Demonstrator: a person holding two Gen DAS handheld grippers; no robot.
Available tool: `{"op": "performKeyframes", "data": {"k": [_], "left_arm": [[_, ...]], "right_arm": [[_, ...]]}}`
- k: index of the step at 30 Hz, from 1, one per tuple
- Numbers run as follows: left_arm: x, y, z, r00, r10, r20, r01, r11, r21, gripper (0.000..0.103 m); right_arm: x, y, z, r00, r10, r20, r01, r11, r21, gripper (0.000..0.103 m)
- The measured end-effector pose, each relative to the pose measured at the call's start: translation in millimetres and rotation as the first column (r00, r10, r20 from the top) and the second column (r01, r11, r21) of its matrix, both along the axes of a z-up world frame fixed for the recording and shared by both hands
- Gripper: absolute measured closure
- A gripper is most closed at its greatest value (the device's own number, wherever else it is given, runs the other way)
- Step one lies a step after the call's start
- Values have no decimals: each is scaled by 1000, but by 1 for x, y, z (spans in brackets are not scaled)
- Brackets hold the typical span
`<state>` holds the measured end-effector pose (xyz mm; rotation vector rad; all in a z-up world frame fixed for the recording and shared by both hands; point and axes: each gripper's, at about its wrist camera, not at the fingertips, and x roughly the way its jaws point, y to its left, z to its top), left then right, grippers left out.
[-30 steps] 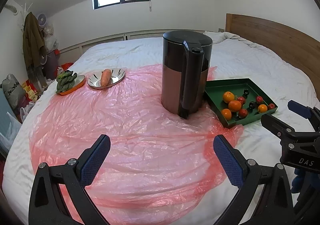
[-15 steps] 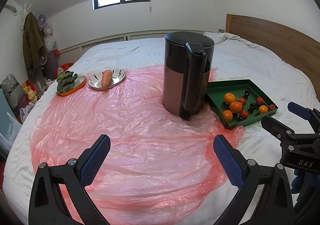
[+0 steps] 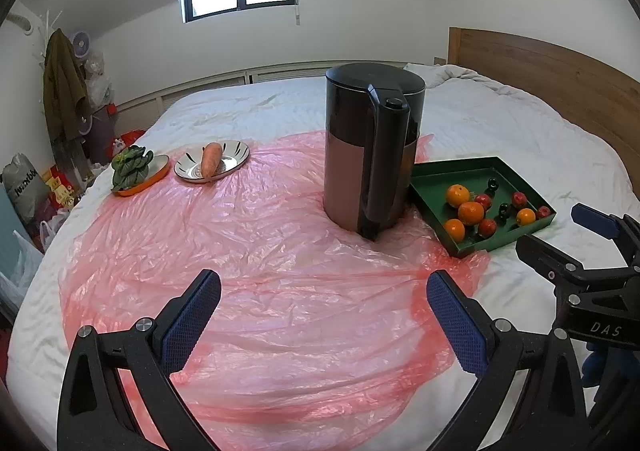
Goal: Organize fruits
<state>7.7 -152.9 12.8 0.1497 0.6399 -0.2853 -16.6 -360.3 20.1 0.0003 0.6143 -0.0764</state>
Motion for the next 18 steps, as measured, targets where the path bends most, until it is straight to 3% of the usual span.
{"op": "performKeyframes", "data": {"k": [18], "left_arm": [[-1,0,0,1000,2,5,-2,1000,5,2]], "right_arm": [[1,-1,-2,1000,-2,0,2,1000,0,0]]}}
